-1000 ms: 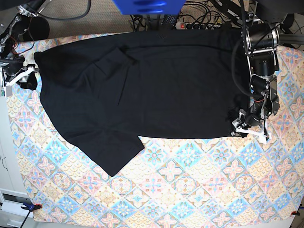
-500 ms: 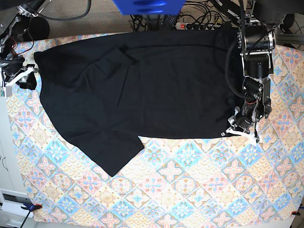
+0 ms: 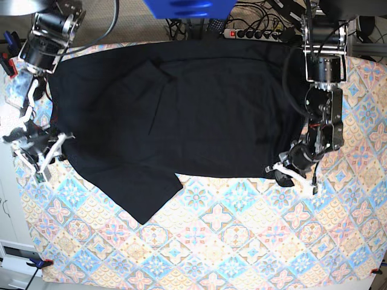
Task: Fold the T-shirt properly
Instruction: 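Grasp the shirt's side edges near the hem with both grippers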
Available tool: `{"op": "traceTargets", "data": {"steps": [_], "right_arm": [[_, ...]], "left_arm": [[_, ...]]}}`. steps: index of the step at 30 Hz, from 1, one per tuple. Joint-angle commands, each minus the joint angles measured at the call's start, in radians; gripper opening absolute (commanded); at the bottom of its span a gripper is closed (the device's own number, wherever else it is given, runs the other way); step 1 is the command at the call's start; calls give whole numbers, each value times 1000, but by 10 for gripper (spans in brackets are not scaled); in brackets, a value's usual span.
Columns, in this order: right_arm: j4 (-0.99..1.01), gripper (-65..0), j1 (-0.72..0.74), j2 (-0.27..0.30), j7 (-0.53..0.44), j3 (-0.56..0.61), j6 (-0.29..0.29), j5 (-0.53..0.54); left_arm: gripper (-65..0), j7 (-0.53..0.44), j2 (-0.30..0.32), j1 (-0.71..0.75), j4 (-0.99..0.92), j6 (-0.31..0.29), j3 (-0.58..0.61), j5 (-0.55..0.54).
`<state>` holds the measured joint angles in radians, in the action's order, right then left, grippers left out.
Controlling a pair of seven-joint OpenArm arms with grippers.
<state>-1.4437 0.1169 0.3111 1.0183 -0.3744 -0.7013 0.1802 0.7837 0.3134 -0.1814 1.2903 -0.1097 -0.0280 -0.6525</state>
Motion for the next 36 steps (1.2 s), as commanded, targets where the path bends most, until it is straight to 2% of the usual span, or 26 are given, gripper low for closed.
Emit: {"op": "traceTargets", "data": {"steps": [1,6,12,16,19,24,27,32,36], "right_arm": [[34,-449,39,40,-6,7,3,-5],[274,-448,154,82,-120,94,3,-6],[482,-445,223,138,-276,280,3,-6],[587,-386,287,150,-342,364,3,-6],[659,-319,321,155,-388,374,3,-8],[729,-263,364,156,-459,374,3,-8],[792,-259,399,156,-502,375,3,-48],[907,-260,441,152,-655,368,3,-190],[975,-259,442,152,-726,369,3,-229]], "left_arm": [[-650,-16,26,-5,48,-8,-3,-8],[-650,-16,39,76,140,-8,-23,-8],[-650,-16,39,158,208,-11,-74,-8],[-650,-16,39,196,249,-11,-74,-8],[-650,-16,39,219,268,-11,-74,-8],[-650,-20,39,244,269,-12,-86,-10],[-650,-17,39,248,269,-14,-103,-10],[-650,-16,39,251,269,-14,-115,-10],[-650,-16,39,268,269,-15,-137,-10]]}}
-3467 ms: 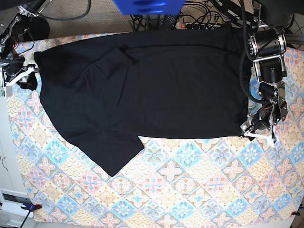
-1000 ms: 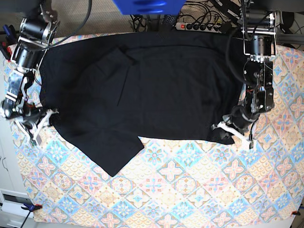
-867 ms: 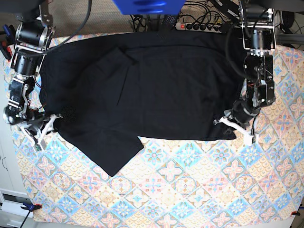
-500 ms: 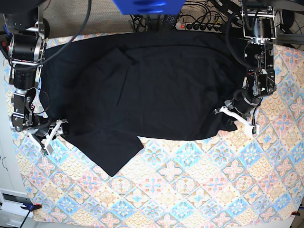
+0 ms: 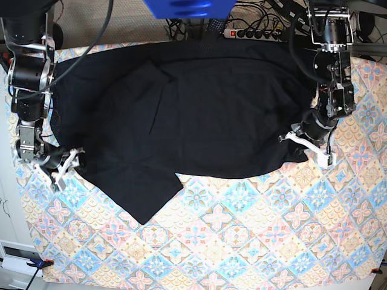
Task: Fold the T-shirt properly
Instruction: 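Grasp the shirt's side edges near the hem with both grippers, then lift the hem edge and fold it toward the shoulders with both grippers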
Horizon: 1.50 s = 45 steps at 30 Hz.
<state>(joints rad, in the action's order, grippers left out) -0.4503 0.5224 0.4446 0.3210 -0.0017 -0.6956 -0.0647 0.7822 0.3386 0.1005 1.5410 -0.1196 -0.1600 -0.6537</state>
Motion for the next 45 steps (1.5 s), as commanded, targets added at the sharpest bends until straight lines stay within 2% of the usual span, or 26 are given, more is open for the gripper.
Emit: {"op": "traceTargets", "data": {"steps": [1,9,19,22,27,30,35,41,45], "right_arm": [[-6,-259,37,18,-52,-4,-3,16],[81,-259,35,16,-158,1,-3,16],[135,-271,29,16,-208,1,-3,16],[132,-352,29,16,-210,1,-3,16],[126,-527,29,16,-231,-5,-3,16],[126,-591,32,16,-257,-5,-3,16],[115,-648,32,16,-259,-7,-3,21],[-18,-650,25,20,-250,-7,-3,22],[-78,-650,-52,23,-250,-7,-3,24]], "left_arm": [[-650,-14,14,-14,19,-5,-5,-8],[-650,-14,14,-14,19,-5,-5,-8],[-650,-14,14,-14,19,-5,-5,-10],[-650,-14,14,-12,19,-5,-5,-10],[-650,-14,14,0,20,-5,-5,-10],[-650,-14,14,0,20,-5,-5,-10],[-650,-14,14,2,20,-5,-5,-10],[-650,-17,14,2,20,-5,-6,-10],[-650,-19,14,2,20,-5,-6,-10]]}}
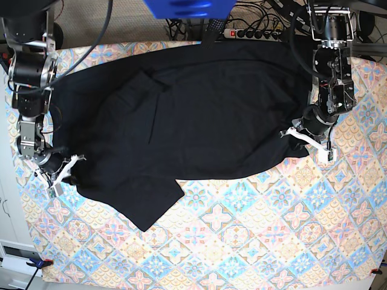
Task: Fold the T-shirt properly
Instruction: 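Lift the hem edge and fold it toward the shoulders with both grippers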
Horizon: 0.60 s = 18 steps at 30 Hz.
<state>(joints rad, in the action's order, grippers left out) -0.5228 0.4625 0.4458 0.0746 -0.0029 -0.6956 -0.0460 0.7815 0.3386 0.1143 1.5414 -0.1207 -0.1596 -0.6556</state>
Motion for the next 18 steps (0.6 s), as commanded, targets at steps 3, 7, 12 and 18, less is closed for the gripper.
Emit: {"op": "traceTargets", "data": {"steps": [3,7,12,18], "right_arm": [[-66,-650,-58,23,-3,-7,-3,5],[-165,-650,-150,38,-3,-32,-3,7],[-288,-650,-235,41,54,-164,-3,5],[-468,-650,-313,41,143,-276,-3,5]], "left_arm": [[-650,-15,14,-12,21,-4,-25,-8],[-650,-15,12,22,84,-4,-67,-8],[-650,-15,14,83,190,-4,-70,-8],[-650,-15,14,153,267,-4,-70,-8]]}}
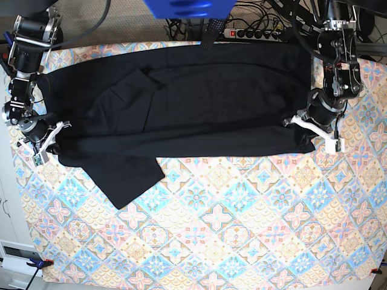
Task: Fold the T-shirt properly
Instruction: 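Lift the hem edge and fold it toward the shoulders with both grippers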
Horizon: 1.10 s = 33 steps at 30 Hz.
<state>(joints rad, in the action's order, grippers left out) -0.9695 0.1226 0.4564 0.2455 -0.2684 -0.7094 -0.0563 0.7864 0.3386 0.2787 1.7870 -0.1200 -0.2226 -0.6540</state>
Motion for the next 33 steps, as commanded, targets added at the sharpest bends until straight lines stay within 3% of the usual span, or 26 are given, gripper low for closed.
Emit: {"op": "traceTargets", "data": {"steps": [1,7,17,25,33], "right_arm": [[-47,-650,15,31,-8,-32,11,16],[-196,-650,-76,31,65,-102,11,16],[-398,-650,-280,34,67,-104,11,19],[-449,-650,-403,32,67,-185,11,17],[-449,-650,-453,32,64,-193,11,17]], "left_arm": [[-650,-20,14,3,33,-5,-7,-10],[-650,-20,14,69,69,-5,-47,-10],[-650,-22,14,146,69,-5,-56,-8],[-650,-20,14,181,66,-5,-56,-7],[-649,-18,14,210,63,-5,-53,0]]}}
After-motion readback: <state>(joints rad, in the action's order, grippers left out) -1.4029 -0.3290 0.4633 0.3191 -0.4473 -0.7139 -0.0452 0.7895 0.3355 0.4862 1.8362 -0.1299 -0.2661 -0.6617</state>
